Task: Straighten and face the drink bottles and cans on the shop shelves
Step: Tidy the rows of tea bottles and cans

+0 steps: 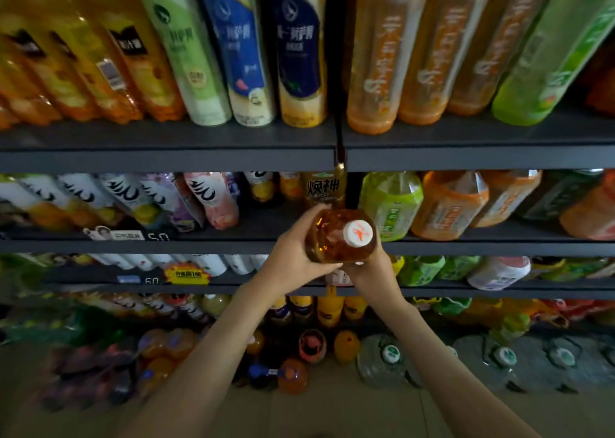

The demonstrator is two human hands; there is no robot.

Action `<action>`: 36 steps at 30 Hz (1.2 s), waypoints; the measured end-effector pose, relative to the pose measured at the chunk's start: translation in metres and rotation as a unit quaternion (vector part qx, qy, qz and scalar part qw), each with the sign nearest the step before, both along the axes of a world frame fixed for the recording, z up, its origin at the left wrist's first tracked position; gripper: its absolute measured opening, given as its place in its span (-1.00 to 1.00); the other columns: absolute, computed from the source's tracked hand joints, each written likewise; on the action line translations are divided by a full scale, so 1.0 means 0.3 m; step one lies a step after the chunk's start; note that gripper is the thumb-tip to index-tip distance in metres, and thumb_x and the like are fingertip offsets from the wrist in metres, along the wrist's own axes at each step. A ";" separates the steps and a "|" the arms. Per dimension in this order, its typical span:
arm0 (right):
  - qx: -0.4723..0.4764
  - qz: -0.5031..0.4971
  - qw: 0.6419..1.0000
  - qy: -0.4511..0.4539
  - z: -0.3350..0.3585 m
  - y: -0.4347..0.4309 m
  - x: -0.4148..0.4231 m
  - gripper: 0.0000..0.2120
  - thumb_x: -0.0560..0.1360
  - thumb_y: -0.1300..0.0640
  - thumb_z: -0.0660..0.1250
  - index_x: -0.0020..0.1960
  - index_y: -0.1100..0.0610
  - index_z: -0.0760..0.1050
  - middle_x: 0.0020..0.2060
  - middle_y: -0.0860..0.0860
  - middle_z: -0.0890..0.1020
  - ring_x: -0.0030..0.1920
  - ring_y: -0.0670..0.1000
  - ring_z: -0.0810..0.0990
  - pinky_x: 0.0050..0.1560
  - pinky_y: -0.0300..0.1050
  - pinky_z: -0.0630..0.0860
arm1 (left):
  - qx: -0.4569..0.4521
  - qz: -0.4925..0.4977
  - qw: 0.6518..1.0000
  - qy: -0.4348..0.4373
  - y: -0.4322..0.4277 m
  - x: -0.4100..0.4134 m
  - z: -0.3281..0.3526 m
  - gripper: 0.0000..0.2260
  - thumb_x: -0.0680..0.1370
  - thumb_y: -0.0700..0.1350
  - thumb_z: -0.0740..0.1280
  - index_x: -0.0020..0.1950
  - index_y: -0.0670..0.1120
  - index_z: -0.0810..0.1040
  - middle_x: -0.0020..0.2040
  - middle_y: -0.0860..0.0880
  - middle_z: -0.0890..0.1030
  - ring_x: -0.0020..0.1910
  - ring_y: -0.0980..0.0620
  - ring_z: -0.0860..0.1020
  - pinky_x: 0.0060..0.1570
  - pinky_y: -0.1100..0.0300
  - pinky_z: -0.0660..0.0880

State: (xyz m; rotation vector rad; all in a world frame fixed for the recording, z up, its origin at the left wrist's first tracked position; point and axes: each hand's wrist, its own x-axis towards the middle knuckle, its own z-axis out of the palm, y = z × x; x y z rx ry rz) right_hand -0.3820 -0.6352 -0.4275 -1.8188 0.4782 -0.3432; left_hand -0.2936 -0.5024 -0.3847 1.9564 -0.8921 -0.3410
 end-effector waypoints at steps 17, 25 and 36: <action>-0.031 -0.036 0.998 0.048 -0.005 -0.020 0.162 -0.31 0.42 0.30 0.42 0.43 0.06 0.17 0.16 -0.06 0.52 0.19 -0.01 0.51 0.16 -0.06 0.50 | 0.039 0.008 0.993 0.107 -0.043 0.186 -0.047 -0.18 0.43 -0.09 0.49 0.54 0.07 0.07 0.34 0.08 0.45 0.26 0.23 0.39 0.17 0.43 0.30; -0.004 -0.035 0.999 0.035 0.026 -0.007 0.150 -0.34 0.42 0.27 0.44 0.42 0.07 0.21 0.14 -0.07 0.51 0.18 0.00 0.51 0.16 -0.02 0.50 | 0.036 0.012 0.996 0.085 -0.041 0.171 -0.032 -0.18 0.41 -0.07 0.50 0.53 0.07 0.08 0.38 0.02 0.43 0.35 0.07 0.40 0.21 0.35 0.31; 0.028 -0.028 0.996 0.075 0.030 0.019 0.095 -0.57 0.43 0.18 0.47 0.25 0.08 0.43 -0.19 0.06 0.63 -0.12 0.20 0.61 -0.38 -0.44 0.44 | 0.160 0.000 0.986 -0.054 -0.022 0.176 0.063 -0.20 0.32 0.23 0.48 0.49 0.16 0.23 0.27 0.09 0.55 0.25 0.03 0.50 0.20 0.15 0.47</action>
